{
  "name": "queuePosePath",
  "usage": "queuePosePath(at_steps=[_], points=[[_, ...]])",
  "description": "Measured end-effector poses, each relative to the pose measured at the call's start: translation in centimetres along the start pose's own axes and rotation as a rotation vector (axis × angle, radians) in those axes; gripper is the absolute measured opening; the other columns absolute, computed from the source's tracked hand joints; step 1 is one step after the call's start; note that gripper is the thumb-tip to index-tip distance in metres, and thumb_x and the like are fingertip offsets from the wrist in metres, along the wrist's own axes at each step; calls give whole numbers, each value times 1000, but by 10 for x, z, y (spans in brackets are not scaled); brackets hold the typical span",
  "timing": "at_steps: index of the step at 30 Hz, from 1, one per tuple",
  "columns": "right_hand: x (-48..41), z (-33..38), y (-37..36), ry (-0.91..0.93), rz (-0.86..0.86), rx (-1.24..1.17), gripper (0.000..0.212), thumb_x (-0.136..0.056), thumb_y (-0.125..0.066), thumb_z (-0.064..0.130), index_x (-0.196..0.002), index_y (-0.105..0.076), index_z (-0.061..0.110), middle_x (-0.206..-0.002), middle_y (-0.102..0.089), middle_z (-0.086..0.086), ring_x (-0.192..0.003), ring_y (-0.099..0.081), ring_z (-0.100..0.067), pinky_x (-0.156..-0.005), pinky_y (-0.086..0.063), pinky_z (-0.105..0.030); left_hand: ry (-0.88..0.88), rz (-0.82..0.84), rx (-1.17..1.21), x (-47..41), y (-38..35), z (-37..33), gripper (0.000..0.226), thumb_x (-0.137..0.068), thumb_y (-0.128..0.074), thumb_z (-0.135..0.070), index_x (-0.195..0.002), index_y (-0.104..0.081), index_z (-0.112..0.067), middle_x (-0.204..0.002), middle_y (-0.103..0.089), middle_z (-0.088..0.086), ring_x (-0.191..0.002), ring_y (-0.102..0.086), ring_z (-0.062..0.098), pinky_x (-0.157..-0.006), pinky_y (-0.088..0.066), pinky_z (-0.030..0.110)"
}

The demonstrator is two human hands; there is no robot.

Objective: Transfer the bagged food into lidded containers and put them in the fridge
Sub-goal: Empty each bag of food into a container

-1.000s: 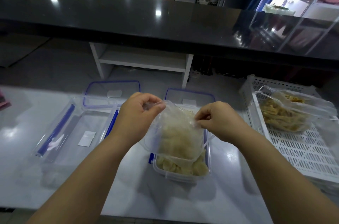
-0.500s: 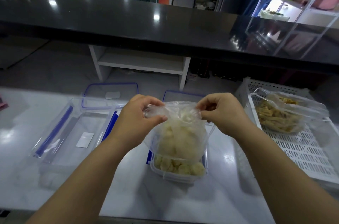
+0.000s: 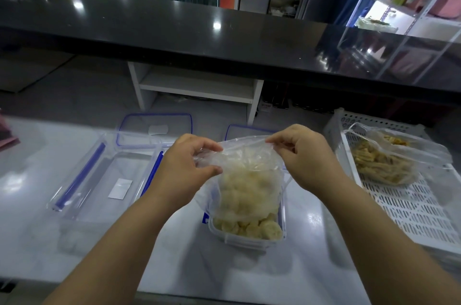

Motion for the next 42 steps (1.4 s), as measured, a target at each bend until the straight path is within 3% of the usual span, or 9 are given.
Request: queuePosePath(at_steps=[6,10,12,15,18,24,32,37,42], points=[[4,1,4,97,-127,-29,21,-88,-58,0,-100,-72,10,-87,-52,7,-76,-50,-2,-69,-39,-4,-37,-4,-11,1,0,-7,24,-79,-72,-23,-86,-59,-41,-95,-54,-18,-85,-52,-10,-67,-40,-2],[4,-19,6,-43,-123,-212,27,-89,-54,-2,-92,-71,20,-87,-55,13,-78,-56,-4,-70,-43,-11,-42,-39,64,-3,3,-14,20,-81,-69,-23,-92,-60,-37,-93,-58,-18,-85,-54,-10,-65,-42,0],[6,-24,5,-130,-83,-449,26,-88,-50,8,-89,-68,27,-91,-60,11,-79,-58,-10,-69,-47,-20,-70,-69,103,-7,7,-23,24,-81,-70,-22,-89,-56,-39,-90,-60,-17,-85,-54,-10,-65,-43,1],[17,-11,6,-118,58,-617,31,-76,-57,37,-107,-63,34,-106,-59,16,-93,-59,-2,-73,-50,-22,-119,-89,130,-11,8,-39,20,-81,-70,-22,-85,-56,-35,-86,-62,-13,-82,-56,-4,-65,-45,5],[30,-6,13,-60,91,-365,62,-66,-79,44,-122,-53,36,-116,-48,26,-104,-50,7,-81,-48,-11,-171,-54,130,-14,-2,-55,14,-80,-70,-24,-83,-59,-32,-84,-63,-9,-77,-58,2,-65,-47,11],[59,-30,79,3,-430,-106,28,-73,-78,5,-96,-69,17,-89,-61,12,-86,-58,-1,-66,-44,-4,-265,168,156,-12,-49,-85,16,-78,-70,-32,-89,-63,-40,-94,-63,-18,-87,-60,0,-71,-51,17],[114,-97,172,-67,-762,202,33,-72,-73,-9,-103,-68,3,-92,-66,0,-86,-59,-9,-79,-44,-10,-290,344,27,-14,-125,-104,9,-80,-67,-37,-89,-66,-34,-92,-63,-20,-90,-58,-6,-73,-50,18],[122,-140,200,23,-670,435,19,-73,-70,-11,-87,-72,1,-84,-70,-11,-77,-65,-26,-74,-48,-21,-256,405,-84,-19,-186,-110,8,-80,-67,-42,-86,-66,-35,-86,-65,-16,-81,-61,-3,-75,-54,26],[114,-199,186,26,-369,474,26,-67,-74,-12,-86,-71,5,-87,-68,-7,-80,-64,-27,-69,-51,-28,-231,425,-127,-17,-234,-119,8,-81,-67,-41,-83,-66,-33,-83,-65,-16,-78,-59,-6,-72,-51,21]])
Point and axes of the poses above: each hand's wrist, its own x-axis away from the middle knuckle, its own y-axis out of the back of the hand, z = x × y, the point moved 10 cm from there along -x, towards the middle knuckle
